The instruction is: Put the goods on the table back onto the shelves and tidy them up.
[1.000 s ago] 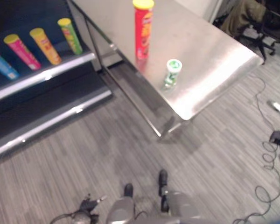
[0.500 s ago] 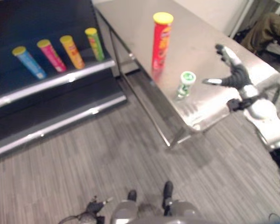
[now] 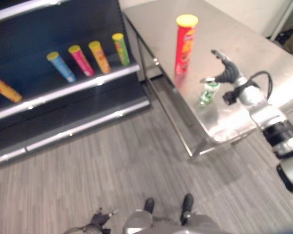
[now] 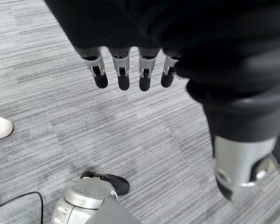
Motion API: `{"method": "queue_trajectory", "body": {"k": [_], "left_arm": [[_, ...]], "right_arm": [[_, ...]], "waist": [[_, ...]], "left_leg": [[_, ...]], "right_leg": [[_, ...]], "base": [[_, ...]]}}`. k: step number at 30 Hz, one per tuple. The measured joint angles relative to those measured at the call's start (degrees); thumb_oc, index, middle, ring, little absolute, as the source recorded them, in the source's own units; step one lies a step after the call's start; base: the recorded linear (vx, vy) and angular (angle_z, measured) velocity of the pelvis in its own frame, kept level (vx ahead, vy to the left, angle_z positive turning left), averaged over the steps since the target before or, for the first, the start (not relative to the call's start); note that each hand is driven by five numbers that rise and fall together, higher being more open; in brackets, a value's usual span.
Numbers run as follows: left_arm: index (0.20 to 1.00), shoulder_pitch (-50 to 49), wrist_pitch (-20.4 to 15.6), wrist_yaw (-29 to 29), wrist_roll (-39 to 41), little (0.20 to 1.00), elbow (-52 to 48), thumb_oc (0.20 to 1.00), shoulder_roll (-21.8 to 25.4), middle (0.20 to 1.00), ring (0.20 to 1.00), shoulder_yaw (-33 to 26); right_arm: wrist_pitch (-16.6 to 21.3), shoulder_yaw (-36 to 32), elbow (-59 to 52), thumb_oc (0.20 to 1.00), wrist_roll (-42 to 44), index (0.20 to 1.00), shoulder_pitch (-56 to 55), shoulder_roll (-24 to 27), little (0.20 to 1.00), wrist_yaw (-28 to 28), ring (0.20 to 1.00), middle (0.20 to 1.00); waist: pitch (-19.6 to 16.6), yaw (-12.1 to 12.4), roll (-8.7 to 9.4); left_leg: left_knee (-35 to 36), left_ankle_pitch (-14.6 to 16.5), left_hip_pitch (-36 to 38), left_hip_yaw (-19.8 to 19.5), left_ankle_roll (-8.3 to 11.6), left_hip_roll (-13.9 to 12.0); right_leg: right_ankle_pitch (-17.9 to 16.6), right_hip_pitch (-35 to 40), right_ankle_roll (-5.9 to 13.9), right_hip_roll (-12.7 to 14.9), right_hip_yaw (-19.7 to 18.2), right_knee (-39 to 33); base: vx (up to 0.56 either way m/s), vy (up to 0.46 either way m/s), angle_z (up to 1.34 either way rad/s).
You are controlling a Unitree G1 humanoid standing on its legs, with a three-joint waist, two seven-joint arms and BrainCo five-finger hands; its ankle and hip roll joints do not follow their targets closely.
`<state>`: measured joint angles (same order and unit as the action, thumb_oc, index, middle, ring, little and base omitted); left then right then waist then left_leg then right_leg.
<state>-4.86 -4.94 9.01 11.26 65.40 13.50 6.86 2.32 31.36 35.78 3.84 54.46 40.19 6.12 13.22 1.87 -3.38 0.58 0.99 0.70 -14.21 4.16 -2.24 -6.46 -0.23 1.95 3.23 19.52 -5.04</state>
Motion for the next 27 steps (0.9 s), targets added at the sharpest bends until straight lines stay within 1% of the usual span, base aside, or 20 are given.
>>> {"method": "queue_trajectory", "body": {"k": [8,11,13,19,23,25,27], "left_arm": [[1.0,0.3,0.1,0.3,0.2,1.0,0.0,1.0,-0.1,1.0,1.0,-0.1],[1.0,0.1,0.1,0.3,1.2,1.0,0.0,1.0,-0.2,1.0,1.0,-0.2],[1.0,0.0,0.2,0.3,1.2,1.0,0.0,1.0,-0.2,1.0,1.0,-0.2],[1.0,0.1,0.2,0.4,1.2,1.0,0.1,1.0,-0.3,1.0,1.0,-0.2],[1.0,0.1,0.2,0.4,1.2,1.0,0.1,1.0,-0.4,1.0,1.0,-0.2],[1.0,0.1,0.2,0.4,1.2,1.0,0.1,1.0,-0.3,1.0,1.0,-0.2],[1.0,0.1,0.2,0.4,1.2,1.0,0.1,1.0,-0.4,1.0,1.0,-0.2]], "right_arm": [[-0.6,0.2,0.3,1.0,-2.9,1.0,0.1,-1.0,1.0,0.7,1.0,1.0],[-0.7,0.2,-1.6,1.0,-3.9,1.0,0.1,-1.0,1.0,0.7,1.0,1.0],[-0.6,0.2,-3.0,1.0,-3.9,1.0,0.0,-1.0,1.0,0.7,1.0,1.0],[-0.6,0.3,-3.5,1.0,-3.8,1.0,-0.1,-1.3,1.0,0.4,1.0,1.0],[-0.8,0.7,-2.5,1.0,-3.0,1.0,-1.5,-3.5,1.0,-0.8,1.0,1.0],[-0.8,2.2,-1.6,1.0,-2.5,1.0,-1.5,-4.1,1.0,-1.9,1.0,1.0],[-0.9,2.2,-0.5,1.0,-2.5,1.0,-1.5,-4.5,1.0,-2.0,1.0,1.0]], "waist": [[0.0,-0.5,0.04],[0.0,-1.0,0.14],[0.0,-1.7,0.25],[0.0,-2.4,1.01],[-0.1,-3.1,1.39],[-0.1,-3.1,1.39],[-0.1,-3.0,1.42]], "left_leg": [[1.4,-0.6,0.6,0.1,0.08,-0.5],[1.8,-0.6,1.0,0.4,0.09,-0.7],[2.3,-0.7,1.4,0.7,0.19,-0.9],[2.5,-0.7,1.9,2.0,0.2,-1.1],[2.8,-0.7,2.4,2.7,0.2,-1.3],[2.9,-0.7,2.5,2.9,0.2,-1.4],[2.9,-0.8,2.5,2.9,0.23,-1.6]], "right_leg": [[0.0,0.0,-0.08,-0.3,0.0,0.0],[-0.1,-0.1,-0.09,-0.5,-0.2,0.0],[0.0,0.0,-0.07,-0.6,-0.4,0.0],[-0.2,-0.2,-0.24,-0.9,-1.6,0.0],[-0.2,-0.1,-0.26,-1.0,-2.1,0.0],[-0.2,-0.1,-0.28,-1.2,-2.4,0.0],[-0.2,-0.1,-0.29,-1.3,-2.4,0.0]], "base": [[0.0,0.0,0.0],[0.0,0.005,-0.04],[0.0,0.009,-0.08],[0.0,0.009,-0.1],[0.0,0.007,-0.1],[0.0,0.004,-0.06],[0.0,0.0,0.0]]}}
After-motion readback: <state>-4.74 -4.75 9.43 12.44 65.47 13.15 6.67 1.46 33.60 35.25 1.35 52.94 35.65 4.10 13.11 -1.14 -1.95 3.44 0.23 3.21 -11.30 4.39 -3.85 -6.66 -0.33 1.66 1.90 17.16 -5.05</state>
